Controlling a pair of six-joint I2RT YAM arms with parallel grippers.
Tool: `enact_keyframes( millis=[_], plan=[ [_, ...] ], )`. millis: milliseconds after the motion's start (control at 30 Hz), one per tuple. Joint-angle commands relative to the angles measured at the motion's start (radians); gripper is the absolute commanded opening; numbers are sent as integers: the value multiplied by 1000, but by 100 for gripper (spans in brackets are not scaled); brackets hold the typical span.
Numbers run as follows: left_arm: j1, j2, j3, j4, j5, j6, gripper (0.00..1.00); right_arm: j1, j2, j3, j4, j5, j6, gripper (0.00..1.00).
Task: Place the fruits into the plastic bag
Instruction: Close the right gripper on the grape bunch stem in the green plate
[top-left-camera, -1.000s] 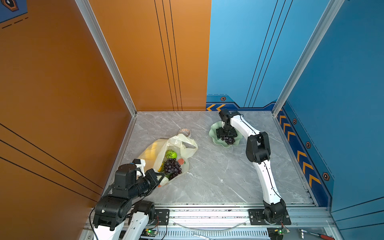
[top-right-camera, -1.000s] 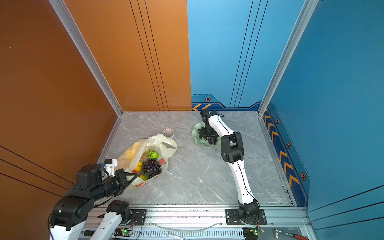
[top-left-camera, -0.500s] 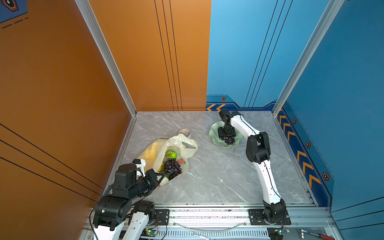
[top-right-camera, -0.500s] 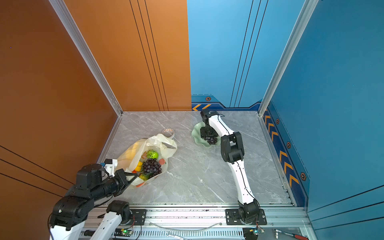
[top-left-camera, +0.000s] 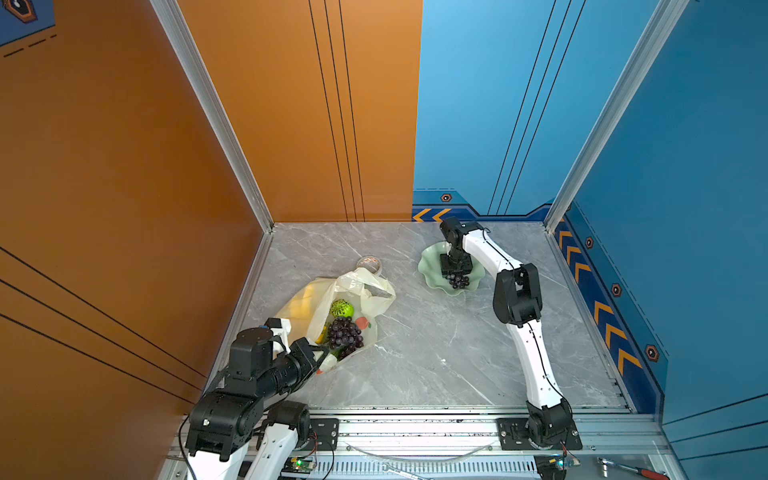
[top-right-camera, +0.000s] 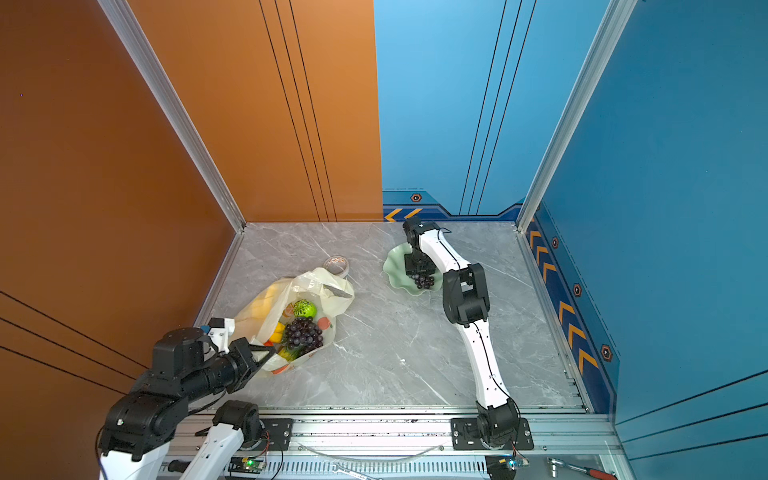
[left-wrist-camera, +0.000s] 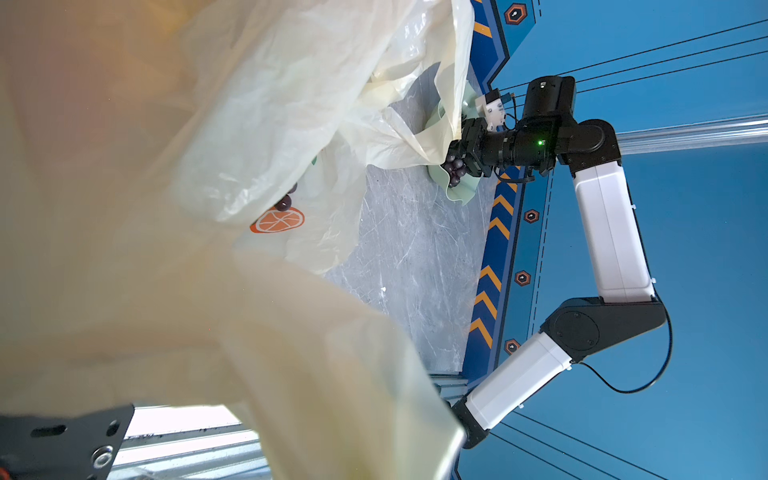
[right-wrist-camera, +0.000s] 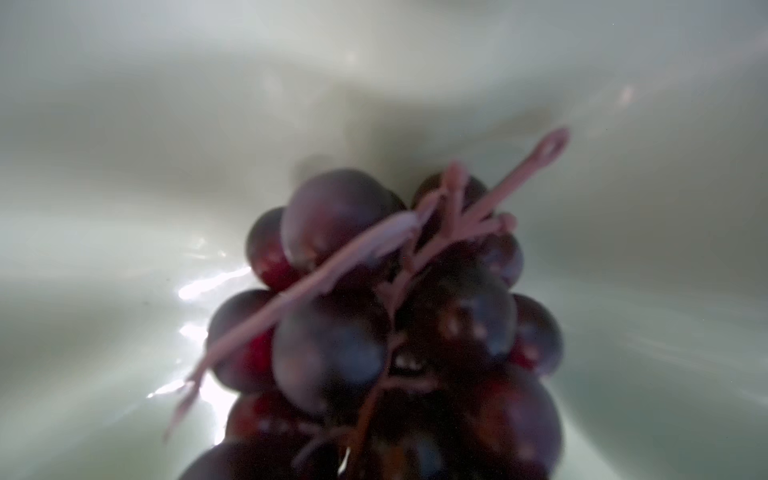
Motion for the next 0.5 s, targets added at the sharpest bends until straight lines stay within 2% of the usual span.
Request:
enact_keyframes(
  millis=[0, 133, 233, 267, 333, 467],
  plan=[
    [-3, -5, 20, -15, -22, 20, 0, -15, -46, -21, 9, 21, -4, 56],
    [-3, -3, 20, -14, -25, 20, 0, -24, -63, -22, 22, -7, 1, 55],
    [-2, -4, 22, -15, -26, 20, 0, -43, -81, -47, 58, -81, 29, 54],
    [-3, -3, 23, -14, -27, 20, 0, -50, -86, -57, 70, -98, 41, 50],
    [-3, -4, 24, -15, -28, 22, 0, -63, -96, -73, 88, -132, 65, 49],
    [-3, -4, 22, -15, -28, 21, 0, -69, -110, -84, 99, -146, 70, 48]
  ],
)
